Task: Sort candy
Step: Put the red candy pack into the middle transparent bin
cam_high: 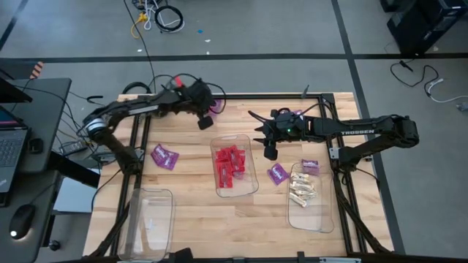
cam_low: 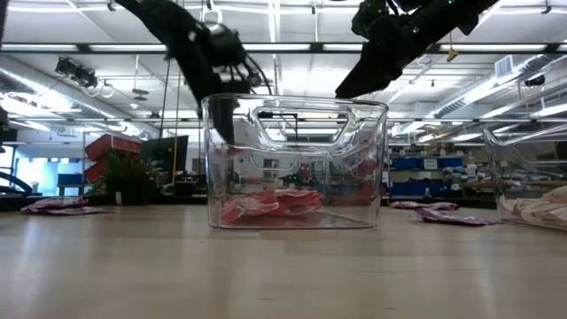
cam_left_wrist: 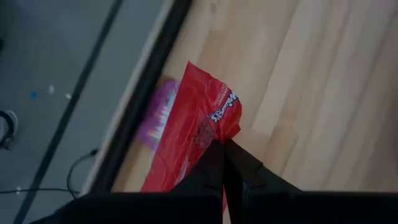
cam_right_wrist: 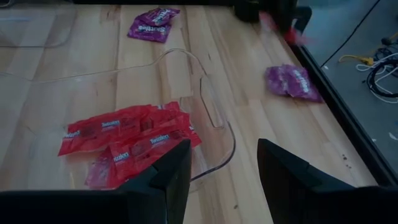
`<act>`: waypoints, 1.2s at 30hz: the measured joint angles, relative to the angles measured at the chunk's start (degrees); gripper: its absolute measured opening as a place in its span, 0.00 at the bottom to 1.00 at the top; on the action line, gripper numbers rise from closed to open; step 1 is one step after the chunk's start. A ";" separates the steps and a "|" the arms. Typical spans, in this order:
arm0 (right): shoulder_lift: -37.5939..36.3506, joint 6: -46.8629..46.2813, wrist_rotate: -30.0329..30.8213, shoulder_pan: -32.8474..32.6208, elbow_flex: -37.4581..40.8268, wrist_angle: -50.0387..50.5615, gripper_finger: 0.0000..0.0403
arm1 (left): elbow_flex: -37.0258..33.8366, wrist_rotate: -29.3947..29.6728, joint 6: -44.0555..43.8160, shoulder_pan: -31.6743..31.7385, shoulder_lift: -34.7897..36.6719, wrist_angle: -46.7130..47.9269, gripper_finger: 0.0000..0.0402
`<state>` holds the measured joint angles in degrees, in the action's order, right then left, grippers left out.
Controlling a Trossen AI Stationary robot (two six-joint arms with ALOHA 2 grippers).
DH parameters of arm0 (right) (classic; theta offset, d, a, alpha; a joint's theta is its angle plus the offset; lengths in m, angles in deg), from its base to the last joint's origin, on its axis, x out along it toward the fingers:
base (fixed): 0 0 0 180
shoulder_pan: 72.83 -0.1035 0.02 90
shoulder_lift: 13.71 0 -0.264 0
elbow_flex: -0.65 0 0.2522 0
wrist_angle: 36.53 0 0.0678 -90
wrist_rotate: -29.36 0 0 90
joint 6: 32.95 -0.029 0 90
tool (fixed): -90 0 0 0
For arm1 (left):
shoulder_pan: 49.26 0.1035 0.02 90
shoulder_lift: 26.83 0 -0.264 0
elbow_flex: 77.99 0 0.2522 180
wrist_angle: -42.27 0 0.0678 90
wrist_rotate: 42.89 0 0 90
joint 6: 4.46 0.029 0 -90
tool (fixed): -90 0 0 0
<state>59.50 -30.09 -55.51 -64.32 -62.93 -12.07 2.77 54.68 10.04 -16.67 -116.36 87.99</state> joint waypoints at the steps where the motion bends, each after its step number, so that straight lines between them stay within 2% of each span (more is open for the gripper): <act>1: 0.00 0.17 0.35 0.00 0.00 0.01 0.42 | 0.30 -0.13 0.02 -0.24 1.57 0.65 0.00; 3: 0.00 0.28 1.28 0.00 0.00 0.00 0.42 | 0.59 -2.61 0.02 -0.89 4.88 1.41 0.00; 6: 0.00 0.31 1.50 0.17 0.00 0.00 0.42 | 0.59 -11.82 0.00 -2.96 9.23 1.26 0.00; 9: 0.00 0.29 1.52 0.20 0.00 0.00 0.42 | 0.61 -18.93 0.50 -7.22 11.11 0.40 0.00; 11: 0.00 0.28 1.56 0.20 0.00 0.00 0.42 | 0.61 -21.16 2.77 -11.16 11.18 0.54 0.00; 15: 0.00 -0.23 1.59 0.20 0.00 -0.02 0.42 | 0.59 -22.31 7.93 -19.22 9.75 0.58 0.00; 21: 0.00 -0.33 1.66 0.20 0.00 -0.29 0.42 | 0.59 -20.82 8.18 -26.81 6.27 -0.81 0.02; 31: 0.00 -0.34 1.66 0.20 0.00 -0.26 0.42 | 0.68 -16.18 4.30 -29.72 4.16 -0.01 0.16; 36: 0.00 -0.29 1.66 0.20 0.00 -0.23 0.42 | 3.94 -15.99 2.16 -29.97 4.46 7.37 0.18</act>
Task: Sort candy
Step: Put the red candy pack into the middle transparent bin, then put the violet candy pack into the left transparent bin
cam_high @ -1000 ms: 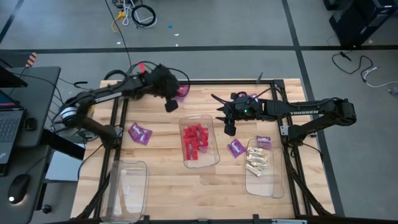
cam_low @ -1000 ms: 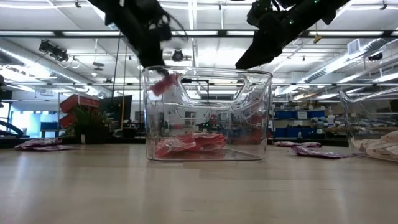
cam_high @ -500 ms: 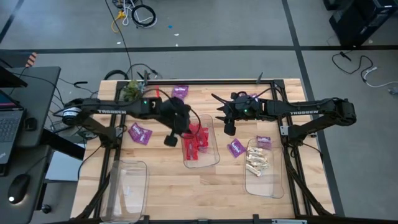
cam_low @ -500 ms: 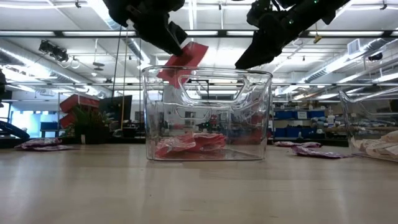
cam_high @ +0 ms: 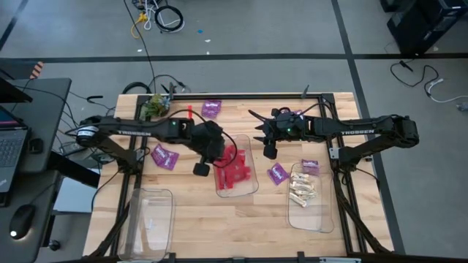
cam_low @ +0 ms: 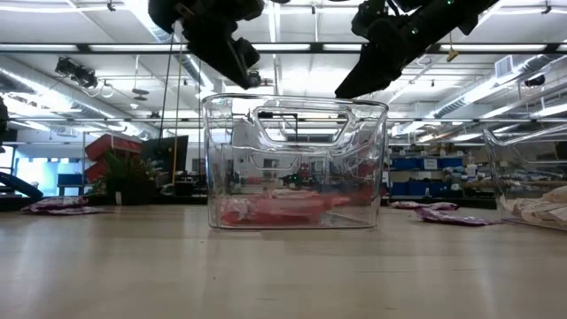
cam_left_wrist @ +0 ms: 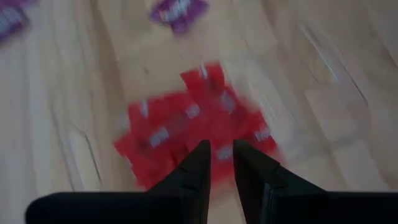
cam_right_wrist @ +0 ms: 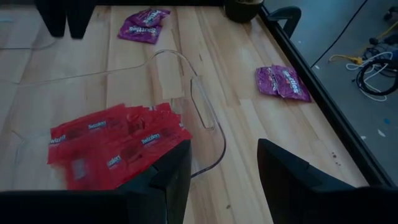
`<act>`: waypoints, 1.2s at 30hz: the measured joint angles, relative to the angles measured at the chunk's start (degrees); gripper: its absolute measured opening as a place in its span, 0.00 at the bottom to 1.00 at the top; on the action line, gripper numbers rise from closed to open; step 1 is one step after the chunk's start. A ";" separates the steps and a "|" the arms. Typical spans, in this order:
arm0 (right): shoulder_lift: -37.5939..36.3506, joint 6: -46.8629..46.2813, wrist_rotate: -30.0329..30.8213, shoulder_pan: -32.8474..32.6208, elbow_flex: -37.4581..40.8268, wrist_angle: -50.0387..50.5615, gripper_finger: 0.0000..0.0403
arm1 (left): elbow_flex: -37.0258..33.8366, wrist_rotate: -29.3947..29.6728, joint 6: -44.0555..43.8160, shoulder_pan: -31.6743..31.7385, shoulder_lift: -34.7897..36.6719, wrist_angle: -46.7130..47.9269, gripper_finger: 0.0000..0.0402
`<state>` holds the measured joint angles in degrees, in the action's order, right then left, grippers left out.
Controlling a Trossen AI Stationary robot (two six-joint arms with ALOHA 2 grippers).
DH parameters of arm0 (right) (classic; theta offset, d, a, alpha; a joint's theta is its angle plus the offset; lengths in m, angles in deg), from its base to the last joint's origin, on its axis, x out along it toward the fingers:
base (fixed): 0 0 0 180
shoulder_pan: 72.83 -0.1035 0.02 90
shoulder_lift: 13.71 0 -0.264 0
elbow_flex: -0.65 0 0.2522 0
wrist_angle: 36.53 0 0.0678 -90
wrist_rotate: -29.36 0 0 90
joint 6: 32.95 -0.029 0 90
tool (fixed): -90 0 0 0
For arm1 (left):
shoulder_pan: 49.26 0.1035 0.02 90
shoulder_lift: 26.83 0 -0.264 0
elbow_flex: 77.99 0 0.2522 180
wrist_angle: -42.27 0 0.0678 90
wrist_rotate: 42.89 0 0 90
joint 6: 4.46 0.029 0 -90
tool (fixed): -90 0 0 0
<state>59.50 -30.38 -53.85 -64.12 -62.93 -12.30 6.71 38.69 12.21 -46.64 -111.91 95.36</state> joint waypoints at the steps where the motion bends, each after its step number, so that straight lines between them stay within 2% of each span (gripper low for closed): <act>1: 0.00 0.00 -0.02 0.00 0.00 -0.01 0.42 | 0.69 0.02 -0.64 -0.16 0.00 2.41 0.18; 6: 0.00 0.20 -0.17 0.00 0.00 0.11 0.42 | 3.02 0.02 -6.37 -2.47 0.00 16.83 0.15; 10: 0.00 0.57 -0.22 0.00 0.00 -0.01 0.42 | 2.79 0.05 -14.32 -4.85 0.07 28.47 0.05; 13: 0.00 1.03 -0.30 0.00 0.00 -0.28 0.42 | 0.71 4.18 -21.36 -5.36 1.61 32.53 0.01; 17: 0.00 1.84 -0.39 0.00 0.00 -0.58 0.42 | -4.40 5.19 -29.29 -1.50 4.71 32.50 0.01; 21: 0.00 2.12 -0.42 0.00 0.00 -0.62 0.42 | -9.53 9.32 -35.05 4.36 6.98 32.25 0.01; 26: 0.00 2.07 -0.42 0.00 0.00 -0.60 0.42 | -16.66 11.24 -35.51 10.83 8.01 29.72 0.02; 32: 0.00 1.94 -0.44 0.00 0.00 -0.58 0.42 | -24.46 12.24 -36.68 15.71 7.96 24.78 0.10; 36: 0.00 1.94 -0.46 0.00 0.00 -0.56 0.42 | -26.85 12.27 -37.77 17.22 7.93 24.51 0.18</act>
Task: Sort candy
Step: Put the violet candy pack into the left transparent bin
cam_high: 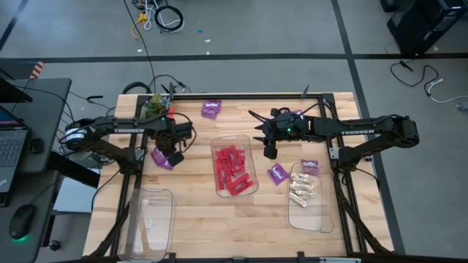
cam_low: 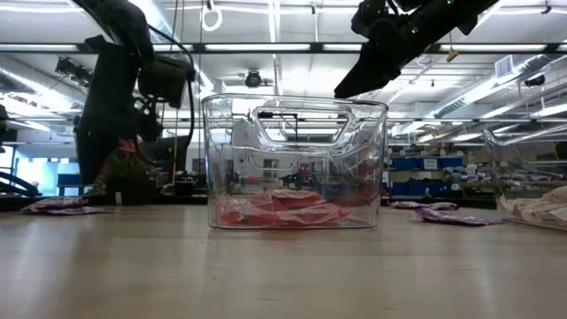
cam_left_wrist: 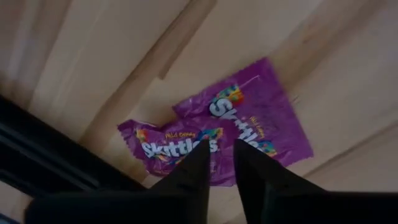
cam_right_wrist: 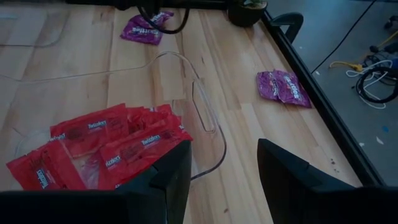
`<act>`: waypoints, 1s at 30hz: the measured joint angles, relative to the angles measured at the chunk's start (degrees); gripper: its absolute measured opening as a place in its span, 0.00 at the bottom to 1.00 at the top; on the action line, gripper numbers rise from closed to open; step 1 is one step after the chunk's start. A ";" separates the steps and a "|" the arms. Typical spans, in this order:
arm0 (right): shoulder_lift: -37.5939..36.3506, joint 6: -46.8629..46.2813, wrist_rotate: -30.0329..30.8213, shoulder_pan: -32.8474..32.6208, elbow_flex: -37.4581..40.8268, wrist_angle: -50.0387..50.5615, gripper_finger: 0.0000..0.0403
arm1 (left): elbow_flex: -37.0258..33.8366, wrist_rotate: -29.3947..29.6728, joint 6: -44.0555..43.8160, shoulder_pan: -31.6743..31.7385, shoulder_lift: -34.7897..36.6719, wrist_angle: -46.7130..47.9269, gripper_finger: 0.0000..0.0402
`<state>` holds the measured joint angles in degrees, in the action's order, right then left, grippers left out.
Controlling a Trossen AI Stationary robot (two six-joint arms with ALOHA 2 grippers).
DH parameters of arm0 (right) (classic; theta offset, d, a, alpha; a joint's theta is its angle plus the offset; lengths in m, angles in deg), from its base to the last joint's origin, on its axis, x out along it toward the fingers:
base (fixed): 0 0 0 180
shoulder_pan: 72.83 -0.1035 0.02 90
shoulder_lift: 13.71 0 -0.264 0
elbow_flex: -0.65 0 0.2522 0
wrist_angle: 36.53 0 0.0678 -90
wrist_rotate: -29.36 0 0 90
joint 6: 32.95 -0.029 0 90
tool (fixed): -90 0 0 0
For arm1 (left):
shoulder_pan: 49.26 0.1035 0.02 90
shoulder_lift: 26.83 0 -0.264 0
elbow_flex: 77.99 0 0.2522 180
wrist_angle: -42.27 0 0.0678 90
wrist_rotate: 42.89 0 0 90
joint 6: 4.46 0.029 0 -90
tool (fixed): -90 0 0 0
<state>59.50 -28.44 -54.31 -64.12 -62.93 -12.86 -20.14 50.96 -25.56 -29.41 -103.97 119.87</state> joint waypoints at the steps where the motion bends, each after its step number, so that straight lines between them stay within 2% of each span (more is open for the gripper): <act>1: 0.00 0.00 0.00 0.00 0.00 0.00 0.42 | -0.50 -0.01 -0.22 0.22 0.00 -0.30 0.20; 11: 0.00 0.13 -0.02 0.00 0.00 -0.10 0.42 | -7.53 0.99 -1.21 3.33 -0.04 -4.27 0.40; 17: 0.00 0.17 -0.02 0.00 0.00 -0.38 0.42 | -8.74 0.44 -3.17 3.79 -0.61 -4.31 0.42; 21: 0.00 0.17 -0.02 0.00 0.00 -0.46 0.42 | -8.74 0.45 -3.19 3.79 -0.63 -4.43 0.34; 27: 0.00 0.18 -0.02 0.01 0.00 -0.43 0.42 | -8.67 0.64 -3.12 3.75 -0.63 -5.96 0.05; 30: 0.00 0.24 -0.02 0.01 0.00 -0.42 0.42 | -7.54 0.74 -3.12 3.75 -0.63 -6.23 0.02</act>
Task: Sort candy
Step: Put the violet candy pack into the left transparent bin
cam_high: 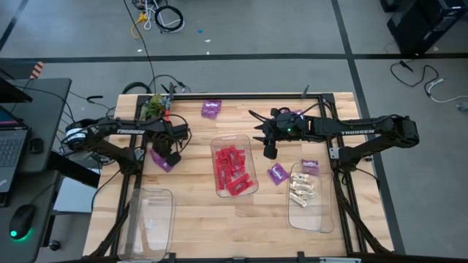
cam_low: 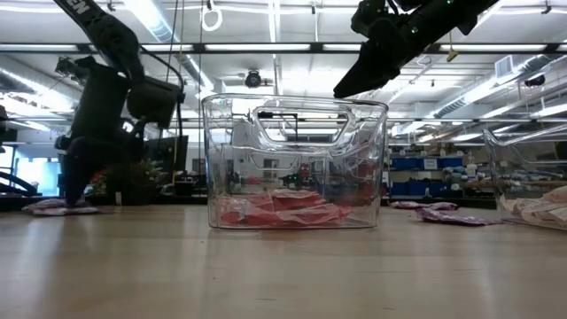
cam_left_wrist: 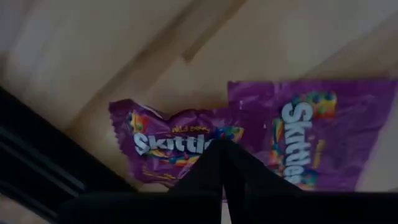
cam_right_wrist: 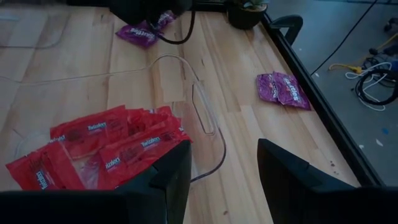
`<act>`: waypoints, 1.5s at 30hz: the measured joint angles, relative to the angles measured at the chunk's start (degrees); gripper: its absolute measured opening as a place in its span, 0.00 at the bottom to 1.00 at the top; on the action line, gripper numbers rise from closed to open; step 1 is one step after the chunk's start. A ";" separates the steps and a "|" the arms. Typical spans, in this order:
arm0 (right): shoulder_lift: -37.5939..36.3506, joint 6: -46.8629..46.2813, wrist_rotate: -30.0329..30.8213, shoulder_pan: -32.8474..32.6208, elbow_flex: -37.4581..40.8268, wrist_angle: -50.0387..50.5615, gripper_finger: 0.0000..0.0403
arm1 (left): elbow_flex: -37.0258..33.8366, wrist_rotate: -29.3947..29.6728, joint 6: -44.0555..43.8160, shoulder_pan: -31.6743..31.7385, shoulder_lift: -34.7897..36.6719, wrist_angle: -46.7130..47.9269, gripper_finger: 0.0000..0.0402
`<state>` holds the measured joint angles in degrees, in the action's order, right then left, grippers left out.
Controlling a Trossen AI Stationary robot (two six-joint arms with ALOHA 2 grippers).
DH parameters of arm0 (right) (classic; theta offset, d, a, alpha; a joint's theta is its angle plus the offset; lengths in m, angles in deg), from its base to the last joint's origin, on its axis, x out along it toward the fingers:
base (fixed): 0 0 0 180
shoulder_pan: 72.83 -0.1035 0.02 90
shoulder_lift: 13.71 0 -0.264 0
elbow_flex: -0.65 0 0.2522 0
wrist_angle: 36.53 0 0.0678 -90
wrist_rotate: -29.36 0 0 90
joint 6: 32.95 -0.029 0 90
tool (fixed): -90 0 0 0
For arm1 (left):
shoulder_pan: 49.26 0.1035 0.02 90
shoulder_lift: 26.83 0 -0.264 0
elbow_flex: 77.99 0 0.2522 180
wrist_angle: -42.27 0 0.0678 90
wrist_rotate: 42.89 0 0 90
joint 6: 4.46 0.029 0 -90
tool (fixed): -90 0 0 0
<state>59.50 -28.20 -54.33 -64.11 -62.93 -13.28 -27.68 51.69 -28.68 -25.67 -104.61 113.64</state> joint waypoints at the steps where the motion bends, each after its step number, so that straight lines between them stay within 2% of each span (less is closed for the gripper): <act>1: 0.00 0.19 0.00 -0.01 0.00 -0.01 0.42 | 0.83 0.00 0.10 -0.01 0.00 -0.11 0.02; 10: 0.00 0.57 0.00 -0.01 0.00 0.28 0.42 | 10.66 -0.02 4.07 -0.73 0.00 0.98 0.00; 14: 0.00 0.59 0.00 -0.01 0.00 0.92 0.42 | 12.08 -0.43 4.37 -2.13 0.00 0.97 0.02; 25: 0.00 1.34 0.00 0.00 0.00 0.93 0.42 | 7.13 -1.70 -0.21 -2.89 -0.61 -0.47 0.32; 30: 0.00 1.42 0.00 0.01 0.00 0.91 0.42 | 3.85 -0.24 -1.50 -2.62 -0.63 -3.10 0.40; 40: 0.00 1.44 0.00 0.00 0.00 0.80 0.42 | -0.15 0.44 -1.56 -0.09 -0.44 -8.46 0.41; 43: 0.00 1.44 0.00 0.01 0.00 0.79 0.42 | -0.19 2.04 -0.57 0.34 -0.46 -8.86 0.38; 45: 0.00 1.44 0.00 0.01 0.00 0.80 0.42 | -0.21 2.42 0.85 0.42 -0.48 -9.14 0.31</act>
<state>59.50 -26.76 -54.33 -64.10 -62.93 -12.48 -27.89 54.12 -27.83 -25.25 -105.09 104.50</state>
